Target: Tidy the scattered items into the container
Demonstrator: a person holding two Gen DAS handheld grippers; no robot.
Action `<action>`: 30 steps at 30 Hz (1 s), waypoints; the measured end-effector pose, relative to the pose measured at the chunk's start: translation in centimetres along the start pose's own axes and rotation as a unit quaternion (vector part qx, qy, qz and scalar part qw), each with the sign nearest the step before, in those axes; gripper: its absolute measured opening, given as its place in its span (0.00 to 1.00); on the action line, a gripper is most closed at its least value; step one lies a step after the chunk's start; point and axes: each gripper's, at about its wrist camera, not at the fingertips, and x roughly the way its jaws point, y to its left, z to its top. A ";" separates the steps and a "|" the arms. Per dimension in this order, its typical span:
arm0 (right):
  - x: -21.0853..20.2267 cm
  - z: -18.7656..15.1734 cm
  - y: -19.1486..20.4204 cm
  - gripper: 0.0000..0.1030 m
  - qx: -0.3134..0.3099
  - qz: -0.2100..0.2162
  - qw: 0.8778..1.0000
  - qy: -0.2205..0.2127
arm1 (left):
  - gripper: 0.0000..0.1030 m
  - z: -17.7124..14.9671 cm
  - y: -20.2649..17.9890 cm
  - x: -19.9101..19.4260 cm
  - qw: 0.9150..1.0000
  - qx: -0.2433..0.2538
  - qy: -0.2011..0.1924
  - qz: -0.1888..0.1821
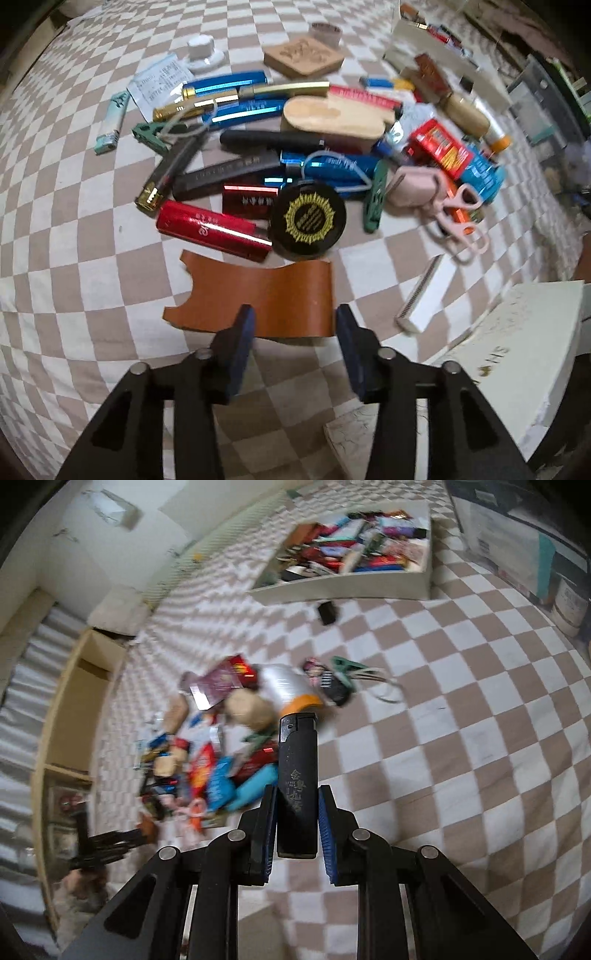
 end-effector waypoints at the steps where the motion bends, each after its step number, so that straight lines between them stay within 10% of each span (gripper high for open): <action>1: -0.5 -0.4 0.3 0.22 -0.002 0.009 1.000 -0.002 | 0.48 0.1 -0.2 0.4 1.000 0.006 0.003 0.015; 9: -2.5 -2.9 3.1 0.22 -0.013 0.077 0.997 0.000 | 0.64 0.1 -1.4 0.6 0.997 0.046 0.004 0.065; 20: -3.7 -4.3 4.8 0.22 -0.017 0.117 0.993 0.001 | 0.87 1.4 5.7 -2.0 0.996 -0.074 -0.047 -0.003; 30: -3.5 -4.3 5.0 0.22 -0.013 0.120 0.993 0.005 | 0.95 1.6 4.6 1.5 0.999 -0.039 -0.015 -0.034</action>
